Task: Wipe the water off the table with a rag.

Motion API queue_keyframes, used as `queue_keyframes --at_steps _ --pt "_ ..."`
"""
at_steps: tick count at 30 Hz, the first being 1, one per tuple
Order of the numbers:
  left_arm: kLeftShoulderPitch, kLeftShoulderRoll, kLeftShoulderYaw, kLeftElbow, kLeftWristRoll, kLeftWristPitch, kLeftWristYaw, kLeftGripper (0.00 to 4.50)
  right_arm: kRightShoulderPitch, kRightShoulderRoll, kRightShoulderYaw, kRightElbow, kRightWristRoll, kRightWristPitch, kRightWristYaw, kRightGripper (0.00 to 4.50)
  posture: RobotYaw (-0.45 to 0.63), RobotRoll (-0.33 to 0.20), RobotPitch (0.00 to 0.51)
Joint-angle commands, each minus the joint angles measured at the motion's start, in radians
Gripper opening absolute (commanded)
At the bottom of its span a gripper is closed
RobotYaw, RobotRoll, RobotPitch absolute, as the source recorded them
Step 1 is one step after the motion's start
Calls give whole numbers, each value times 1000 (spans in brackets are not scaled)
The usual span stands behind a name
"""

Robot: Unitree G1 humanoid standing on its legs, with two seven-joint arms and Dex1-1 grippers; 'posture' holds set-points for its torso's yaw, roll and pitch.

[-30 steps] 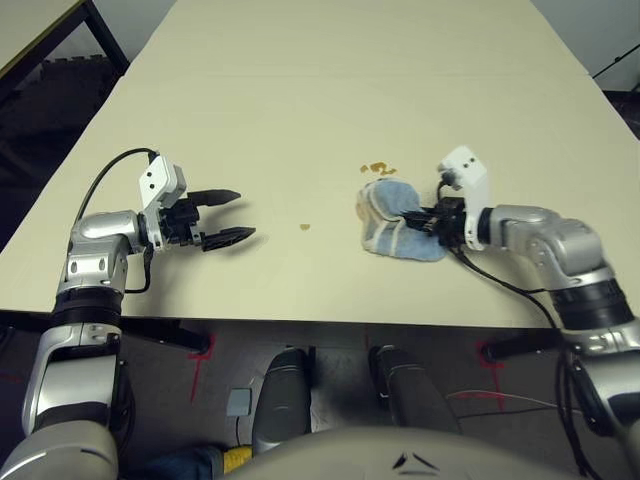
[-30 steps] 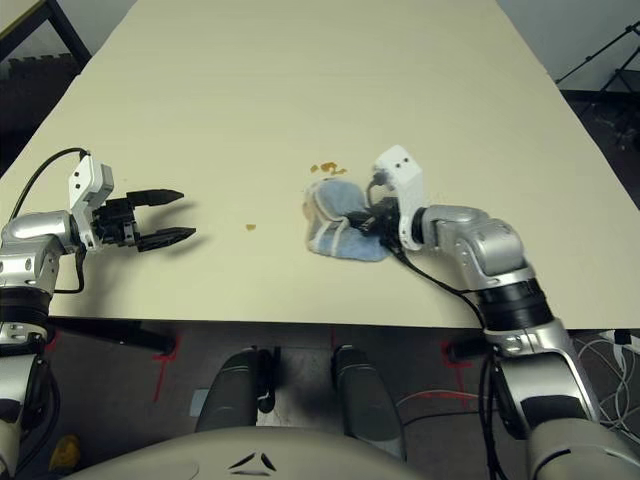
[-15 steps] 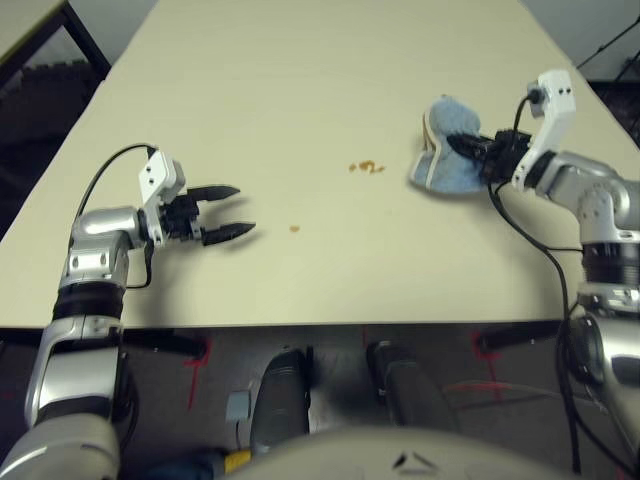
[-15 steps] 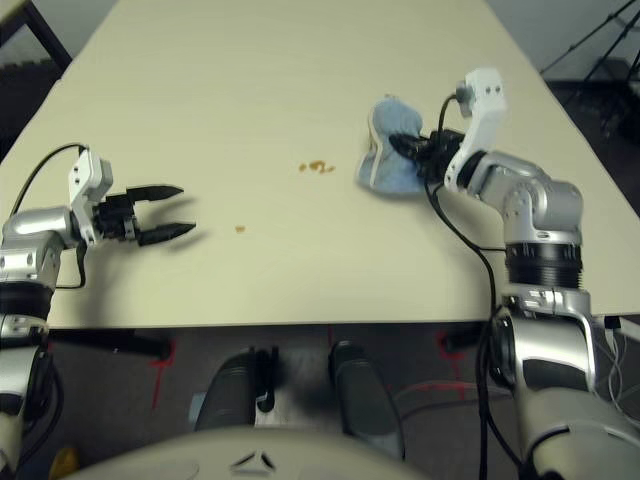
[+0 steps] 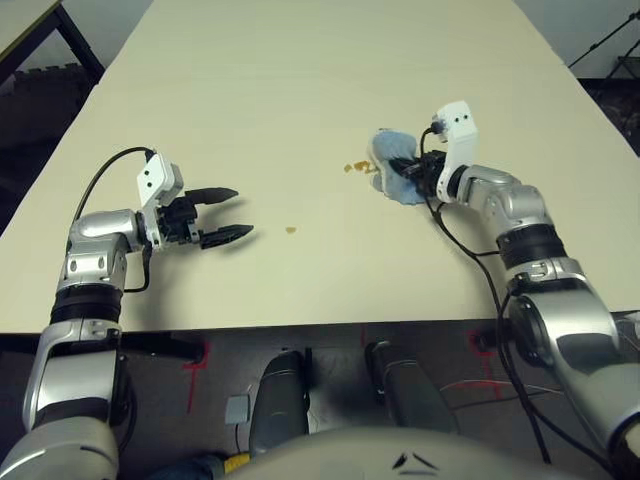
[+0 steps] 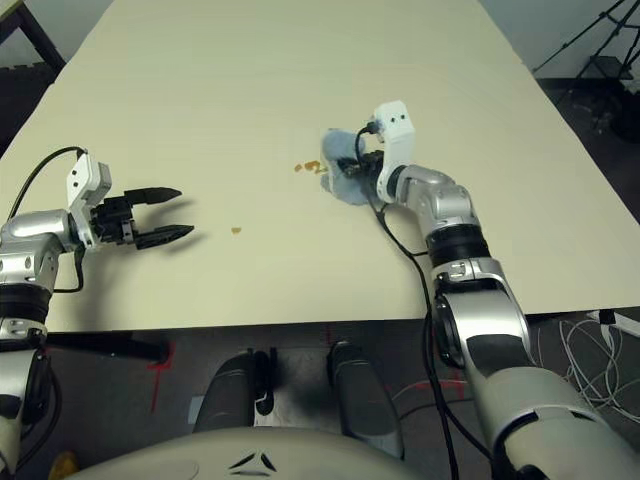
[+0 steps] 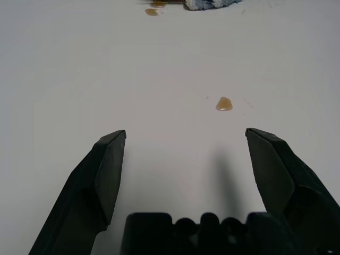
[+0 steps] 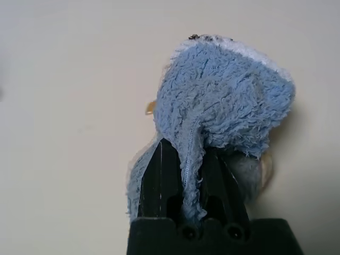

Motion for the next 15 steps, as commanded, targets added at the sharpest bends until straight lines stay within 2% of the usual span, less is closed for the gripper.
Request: queue_keyframes --at_steps 1,11,15 --pt "13 14 3 -18 -3 11 2 4500 20 59 66 -7 -11 37 52 115 -155 0 138" --pt "20 6 2 -31 -4 16 11 4500 66 143 159 -137 -14 123 130 115 -153 0 137" --pt "22 2 3 -32 -5 14 16 4500 59 134 141 -118 -31 100 96 114 -151 0 135"
